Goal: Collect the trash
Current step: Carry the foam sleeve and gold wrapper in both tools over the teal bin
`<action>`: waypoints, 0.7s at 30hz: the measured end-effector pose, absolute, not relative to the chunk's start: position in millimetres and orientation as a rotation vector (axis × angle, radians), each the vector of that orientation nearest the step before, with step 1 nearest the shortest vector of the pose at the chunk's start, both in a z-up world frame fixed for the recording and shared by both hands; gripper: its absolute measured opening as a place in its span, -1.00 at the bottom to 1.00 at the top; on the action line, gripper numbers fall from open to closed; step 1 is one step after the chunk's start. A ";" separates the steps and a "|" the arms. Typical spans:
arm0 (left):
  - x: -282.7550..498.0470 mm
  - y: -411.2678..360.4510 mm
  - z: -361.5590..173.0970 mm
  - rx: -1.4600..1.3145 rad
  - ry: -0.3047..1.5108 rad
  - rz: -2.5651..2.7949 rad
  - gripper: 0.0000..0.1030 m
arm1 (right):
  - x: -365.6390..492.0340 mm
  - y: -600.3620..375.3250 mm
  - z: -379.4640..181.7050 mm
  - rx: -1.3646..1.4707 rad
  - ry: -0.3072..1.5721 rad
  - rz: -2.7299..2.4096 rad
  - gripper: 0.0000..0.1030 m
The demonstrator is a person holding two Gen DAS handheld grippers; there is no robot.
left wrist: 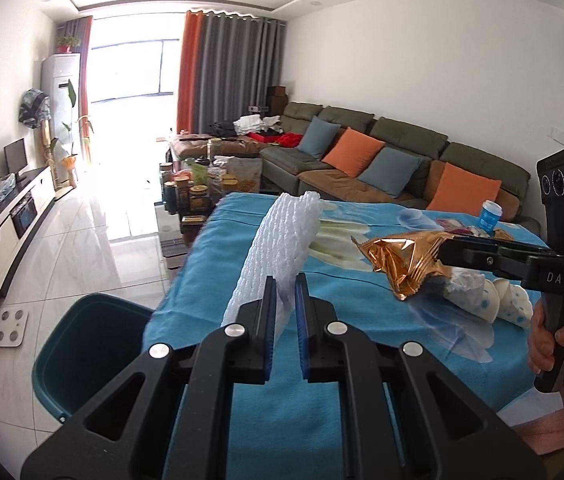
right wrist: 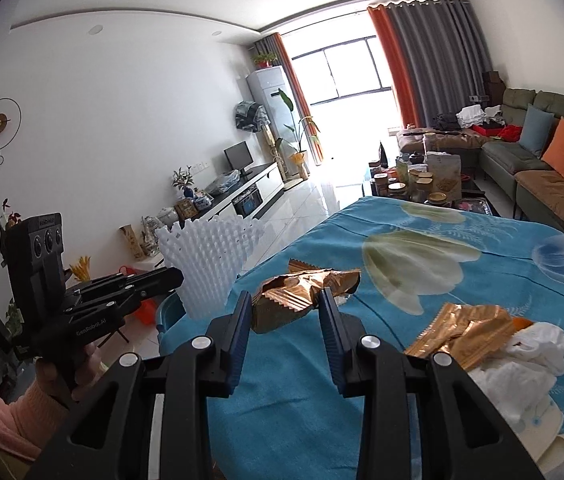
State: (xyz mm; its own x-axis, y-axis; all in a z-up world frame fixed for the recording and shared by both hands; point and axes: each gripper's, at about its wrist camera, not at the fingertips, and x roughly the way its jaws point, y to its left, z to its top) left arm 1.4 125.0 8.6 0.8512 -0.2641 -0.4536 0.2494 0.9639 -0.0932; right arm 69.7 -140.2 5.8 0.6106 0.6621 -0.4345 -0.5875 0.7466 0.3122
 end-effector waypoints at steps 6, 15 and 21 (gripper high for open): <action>-4.0 155.3 10.9 -0.035 0.476 -0.189 -0.81 | 77.5 -105.1 5.6 0.110 0.579 0.794 -0.37; -9.4 198.9 7.0 -0.043 0.487 -0.078 -0.81 | 91.0 -57.6 0.5 0.074 0.613 0.891 -0.37; -8.4 223.8 -2.4 -0.063 0.512 -0.021 -0.81 | 103.4 -25.5 -0.5 0.049 0.642 0.953 -0.37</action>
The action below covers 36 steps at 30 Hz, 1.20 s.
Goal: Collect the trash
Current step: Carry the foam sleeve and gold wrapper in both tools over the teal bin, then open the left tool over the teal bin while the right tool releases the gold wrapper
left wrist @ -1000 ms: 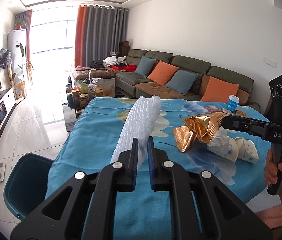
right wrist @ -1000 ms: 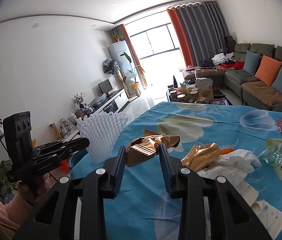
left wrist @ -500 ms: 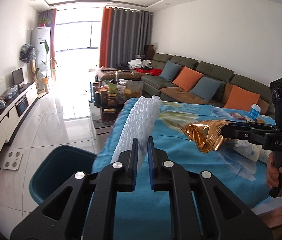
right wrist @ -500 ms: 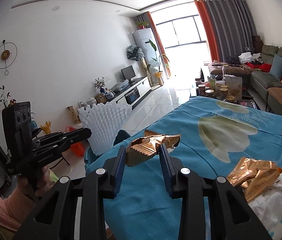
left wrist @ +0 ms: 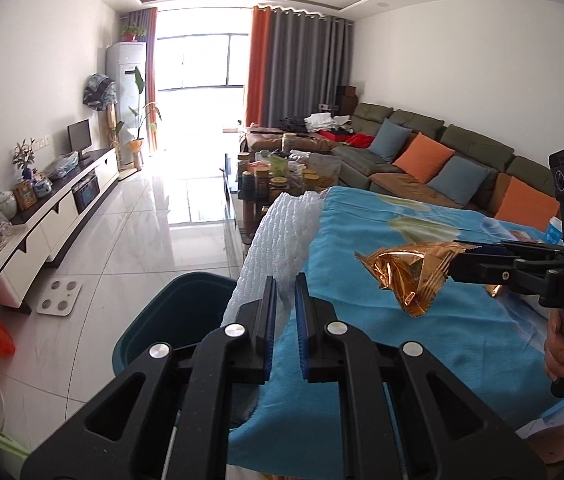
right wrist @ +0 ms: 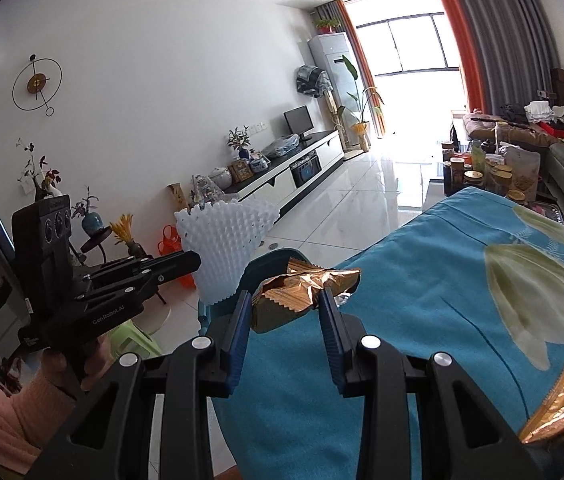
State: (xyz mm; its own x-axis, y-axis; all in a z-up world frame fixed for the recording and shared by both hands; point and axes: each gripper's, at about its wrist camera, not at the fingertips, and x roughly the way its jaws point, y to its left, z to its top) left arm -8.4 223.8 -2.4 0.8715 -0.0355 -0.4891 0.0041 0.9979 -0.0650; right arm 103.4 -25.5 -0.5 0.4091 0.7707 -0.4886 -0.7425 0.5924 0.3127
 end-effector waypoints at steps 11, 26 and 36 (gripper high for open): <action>3.0 256.0 -25.2 -0.094 0.573 0.044 -0.81 | 123.9 20.8 -4.1 0.019 0.685 1.013 -0.37; 23.0 279.3 -55.5 -0.142 0.647 0.101 -0.81 | 143.1 77.8 -18.5 -0.070 0.756 1.040 -0.36; 38.7 292.3 -73.5 -0.183 0.693 0.133 -0.81 | 154.3 108.4 -35.3 -0.114 0.813 1.037 -0.34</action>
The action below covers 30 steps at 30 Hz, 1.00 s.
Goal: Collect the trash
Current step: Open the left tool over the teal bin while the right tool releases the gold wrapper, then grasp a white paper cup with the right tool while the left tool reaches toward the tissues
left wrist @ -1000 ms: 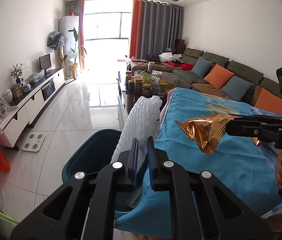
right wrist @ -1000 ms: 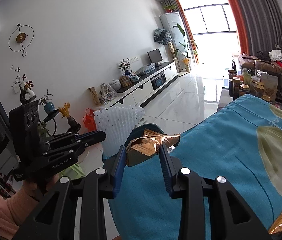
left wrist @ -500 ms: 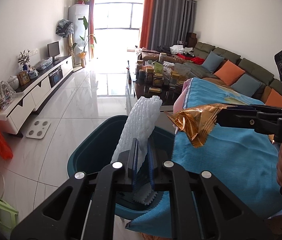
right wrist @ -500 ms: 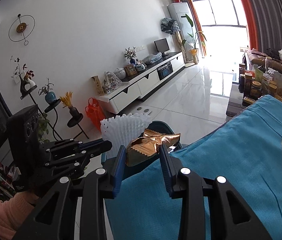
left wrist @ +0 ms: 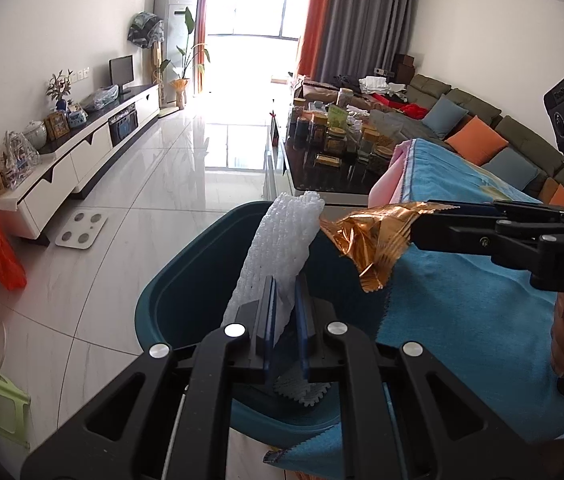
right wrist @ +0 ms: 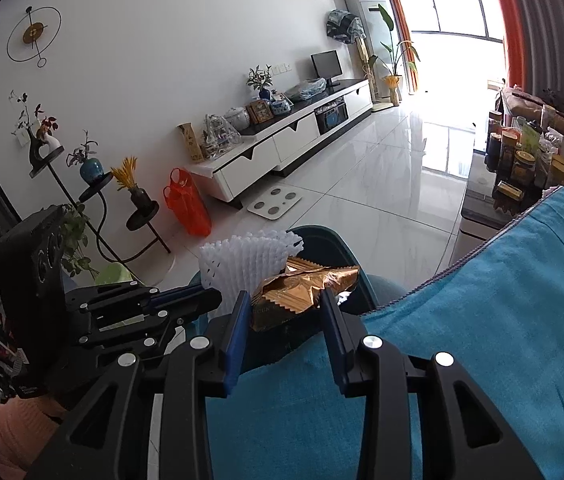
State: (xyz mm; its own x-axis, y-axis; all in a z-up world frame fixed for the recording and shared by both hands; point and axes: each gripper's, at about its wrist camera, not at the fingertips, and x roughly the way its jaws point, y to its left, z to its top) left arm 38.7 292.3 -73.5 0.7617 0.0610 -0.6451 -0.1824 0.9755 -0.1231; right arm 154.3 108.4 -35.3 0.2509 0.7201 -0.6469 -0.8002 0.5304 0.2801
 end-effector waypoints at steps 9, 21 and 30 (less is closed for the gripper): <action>54.7 285.7 -81.3 -0.210 0.725 0.143 -0.79 | 173.2 121.2 -49.1 -0.089 0.898 1.014 -0.28; 66.2 291.5 -95.1 -0.253 0.748 0.182 -0.55 | 181.9 114.8 -54.5 -0.024 0.926 0.994 -0.16; 49.6 284.0 -81.4 -0.237 0.698 0.178 -0.39 | 177.7 97.5 -50.4 0.008 0.912 0.995 -0.16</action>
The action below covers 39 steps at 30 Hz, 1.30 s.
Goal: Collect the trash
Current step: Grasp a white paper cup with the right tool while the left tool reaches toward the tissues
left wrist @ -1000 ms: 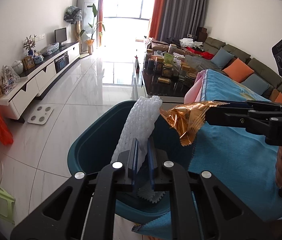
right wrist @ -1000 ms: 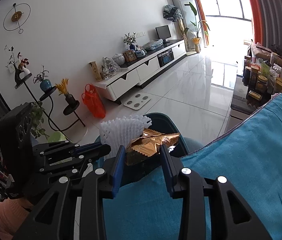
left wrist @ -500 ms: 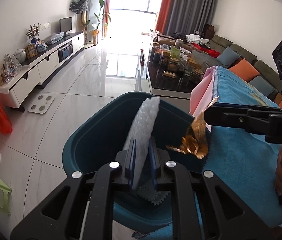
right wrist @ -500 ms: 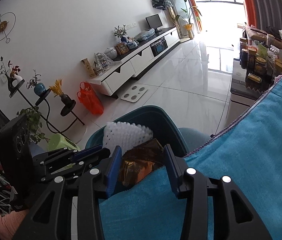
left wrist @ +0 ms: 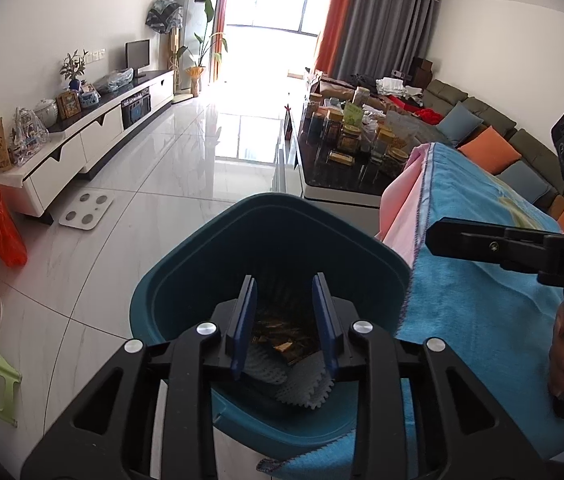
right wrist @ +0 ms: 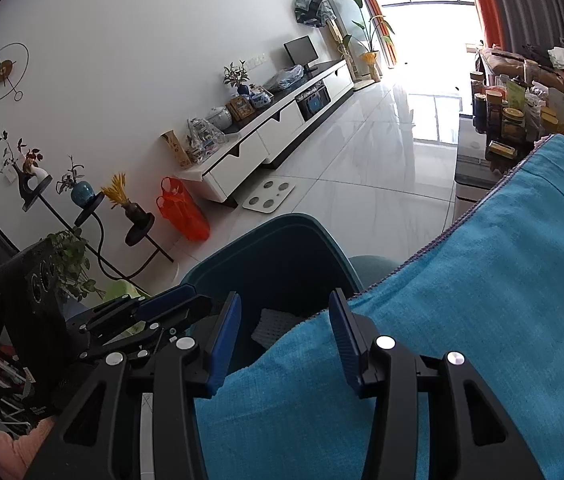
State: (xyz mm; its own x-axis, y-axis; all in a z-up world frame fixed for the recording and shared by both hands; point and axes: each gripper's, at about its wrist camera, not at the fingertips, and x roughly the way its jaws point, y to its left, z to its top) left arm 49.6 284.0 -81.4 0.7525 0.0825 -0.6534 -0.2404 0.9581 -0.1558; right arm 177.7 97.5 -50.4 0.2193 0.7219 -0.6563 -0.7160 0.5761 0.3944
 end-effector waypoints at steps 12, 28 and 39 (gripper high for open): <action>22.3 222.9 -53.8 -0.142 0.617 0.019 -0.02 | 141.2 26.3 -22.0 0.031 0.780 0.951 -0.14; 18.3 76.6 -39.9 -0.014 0.607 -0.366 0.00 | 75.9 -157.4 -4.2 0.145 0.651 0.613 -0.13; 19.0 -19.8 -34.9 0.051 0.618 -0.640 0.17 | 60.1 -262.8 -16.6 0.261 0.612 0.347 -0.06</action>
